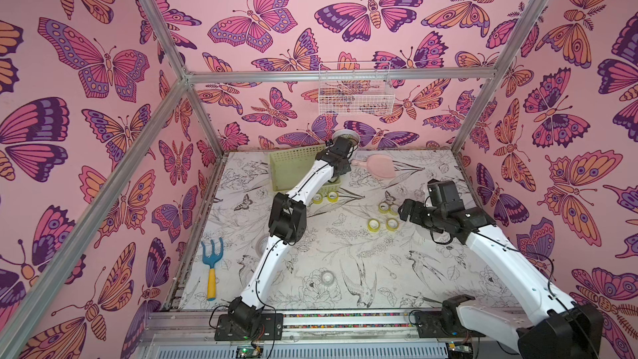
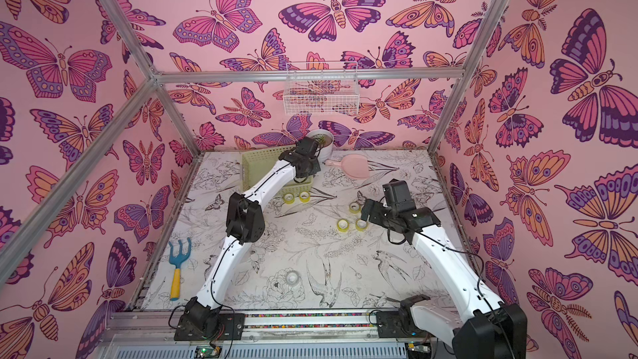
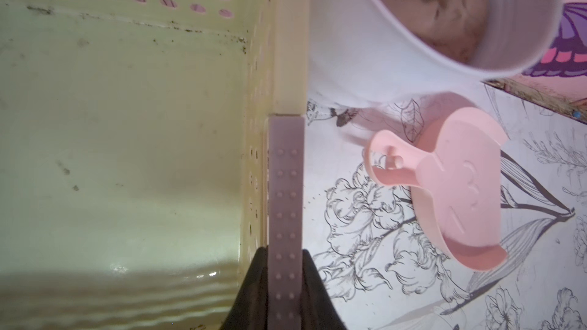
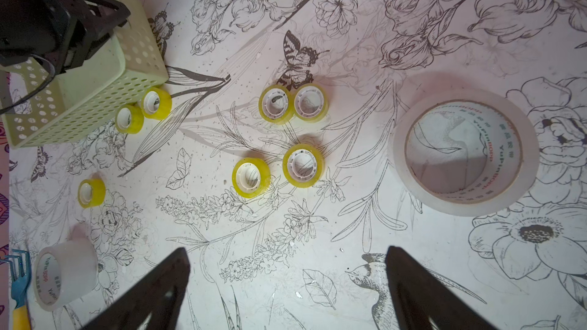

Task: Put the transparent tape into the storage box
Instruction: Move the storage box to the center of the board.

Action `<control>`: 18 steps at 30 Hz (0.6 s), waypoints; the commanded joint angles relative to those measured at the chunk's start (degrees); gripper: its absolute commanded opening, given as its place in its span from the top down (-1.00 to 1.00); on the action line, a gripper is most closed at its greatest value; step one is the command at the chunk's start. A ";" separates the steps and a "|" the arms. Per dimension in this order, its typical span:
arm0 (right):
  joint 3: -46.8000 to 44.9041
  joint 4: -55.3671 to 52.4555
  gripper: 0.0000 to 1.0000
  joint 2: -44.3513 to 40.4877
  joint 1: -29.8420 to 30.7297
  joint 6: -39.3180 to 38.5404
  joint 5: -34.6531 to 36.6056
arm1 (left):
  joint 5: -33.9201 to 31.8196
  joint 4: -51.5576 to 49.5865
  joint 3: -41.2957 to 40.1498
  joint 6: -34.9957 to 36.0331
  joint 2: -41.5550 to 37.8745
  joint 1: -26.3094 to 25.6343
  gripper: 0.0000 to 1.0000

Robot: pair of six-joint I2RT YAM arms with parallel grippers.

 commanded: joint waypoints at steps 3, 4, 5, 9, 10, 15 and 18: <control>-0.73 -1.59 -0.98 -1.01 0.22 -0.46 -0.42 | 1.74 -0.05 -9.62 -8.75 -3.95 -4.67 1.00; -0.97 -1.41 -0.98 -1.18 0.22 -0.54 -0.42 | 1.64 0.01 -11.46 -10.05 -5.02 -5.38 1.00; -1.10 -1.31 -0.98 -1.23 0.22 -0.55 -0.50 | 1.54 -0.03 -12.82 -11.01 -5.79 -6.02 1.00; -1.54 -1.22 -0.98 -1.13 0.22 -0.85 -1.03 | 0.22 0.10 -20.20 -15.29 -9.61 -9.26 1.00; -1.63 -1.29 -0.98 -1.14 0.23 -0.90 -1.04 | 0.40 0.09 -21.56 -16.31 -10.22 -9.90 1.00; -1.90 -1.66 -0.98 -1.00 0.14 -1.16 -0.60 | -0.07 0.29 -28.99 -20.72 -14.70 -13.56 1.00; -2.12 -1.66 -0.98 -1.13 -0.11 -1.01 -0.17 | 0.61 1.11 -29.64 -20.15 -15.21 -15.12 1.00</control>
